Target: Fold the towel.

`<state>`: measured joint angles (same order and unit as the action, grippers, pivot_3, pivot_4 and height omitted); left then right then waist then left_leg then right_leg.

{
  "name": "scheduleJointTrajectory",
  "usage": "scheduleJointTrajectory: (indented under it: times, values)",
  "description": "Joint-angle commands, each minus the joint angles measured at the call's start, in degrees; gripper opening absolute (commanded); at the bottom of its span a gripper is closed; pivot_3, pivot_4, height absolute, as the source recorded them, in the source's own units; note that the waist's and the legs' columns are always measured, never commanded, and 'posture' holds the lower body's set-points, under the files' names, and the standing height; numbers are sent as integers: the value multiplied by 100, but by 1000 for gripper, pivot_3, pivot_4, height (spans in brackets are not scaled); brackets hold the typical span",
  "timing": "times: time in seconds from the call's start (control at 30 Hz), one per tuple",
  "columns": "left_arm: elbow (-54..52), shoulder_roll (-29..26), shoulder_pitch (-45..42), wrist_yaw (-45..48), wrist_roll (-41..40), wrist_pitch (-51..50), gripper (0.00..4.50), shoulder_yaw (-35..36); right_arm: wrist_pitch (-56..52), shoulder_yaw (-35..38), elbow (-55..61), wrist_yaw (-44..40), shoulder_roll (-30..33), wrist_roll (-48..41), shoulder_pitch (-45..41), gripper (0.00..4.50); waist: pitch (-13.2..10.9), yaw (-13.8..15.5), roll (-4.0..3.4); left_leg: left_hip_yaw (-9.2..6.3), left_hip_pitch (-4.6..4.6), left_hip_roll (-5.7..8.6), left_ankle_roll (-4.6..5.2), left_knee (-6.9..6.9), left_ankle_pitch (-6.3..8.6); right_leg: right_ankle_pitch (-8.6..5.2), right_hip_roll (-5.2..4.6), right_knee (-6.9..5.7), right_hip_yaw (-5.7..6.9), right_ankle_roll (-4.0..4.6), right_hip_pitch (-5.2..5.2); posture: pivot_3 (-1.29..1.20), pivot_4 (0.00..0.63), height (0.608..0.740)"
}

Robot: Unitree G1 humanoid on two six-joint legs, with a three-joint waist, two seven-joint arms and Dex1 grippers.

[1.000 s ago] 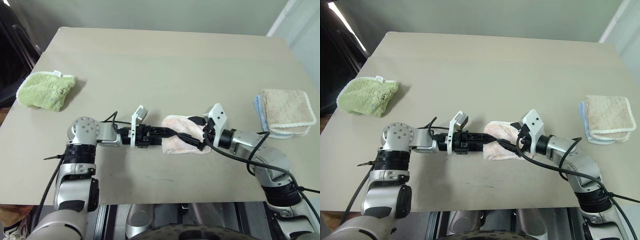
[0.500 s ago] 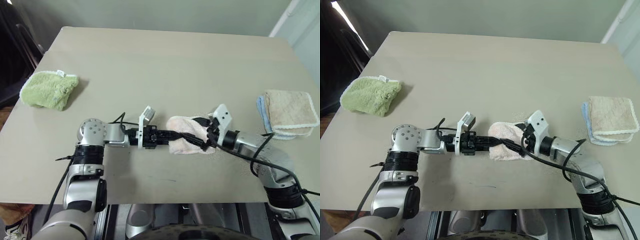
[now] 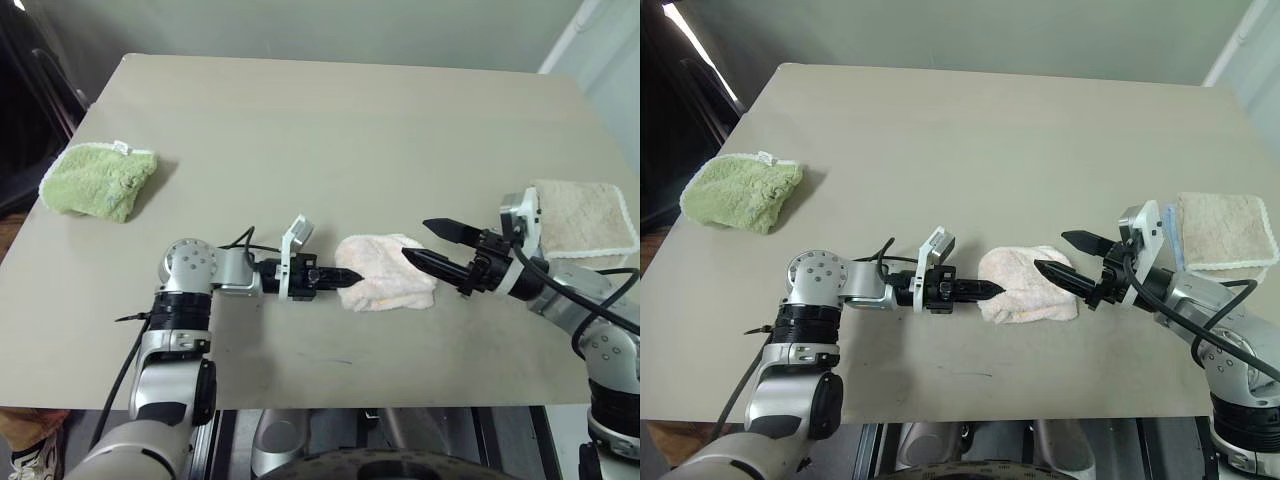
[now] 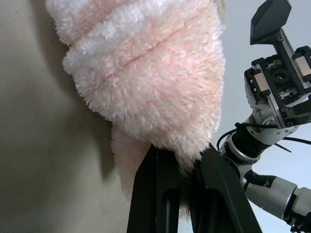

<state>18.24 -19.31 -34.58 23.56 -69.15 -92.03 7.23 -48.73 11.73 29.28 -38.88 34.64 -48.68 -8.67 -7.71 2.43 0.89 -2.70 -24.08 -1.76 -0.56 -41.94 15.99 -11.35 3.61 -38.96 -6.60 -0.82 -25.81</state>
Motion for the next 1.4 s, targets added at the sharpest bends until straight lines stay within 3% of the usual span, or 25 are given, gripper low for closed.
scheduleJointTrajectory:
  times: [0.03,0.23,0.4,0.7,1.03,1.2,1.3,1.4]
  values:
    - [-343,-15,27,128,135,-34,21,29,51,71,158,147,-50,-158,-80,4500,0,0,0,0,0,0,12,0,7,0,0,0,0,-1,0,0,150,703]
    - [-965,-464,-475,384,185,95,21,349,132,182,119,319,-135,-229,-17,4500,-7,-8,4,-2,0,-2,14,2,8,1,5,-1,0,0,-6,0,150,703]
    - [-498,-700,-1359,172,-54,-43,21,1166,273,151,-19,395,-286,-162,-44,4500,-31,-26,16,-2,-1,-3,18,2,10,12,3,-1,1,2,-5,0,150,703]
    - [-128,-780,-1842,-586,101,110,21,1985,466,-115,-387,339,-489,-1,-351,4500,-40,-73,18,3,-3,-3,15,4,3,9,3,0,-4,-6,-16,0,150,703]
    - [807,-1754,-2484,-656,1414,1835,21,2199,594,-422,-669,188,-556,119,-558,4500,-44,-101,16,4,-5,-3,15,24,2,9,3,0,-7,-4,-34,0,150,703]
    - [1265,-2112,-2496,-489,2163,3394,21,2304,615,-524,-764,95,-571,137,-626,4500,-44,-100,16,1,-31,-3,8,37,-2,37,2,-1,-3,25,-63,0,150,703]
    - [1859,-2320,-2516,-565,2536,4188,21,2465,622,-587,-814,44,-568,163,-661,4500,-44,-108,16,1,-55,-3,-45,37,-32,42,2,-2,-2,21,-88,0,150,703]
    - [2345,-2520,-2523,-443,2730,4605,21,2557,610,-630,-841,8,-576,162,-682,4500,-44,-118,17,0,-76,-5,-47,44,-33,42,2,-2,-1,21,-107,0,150,703]
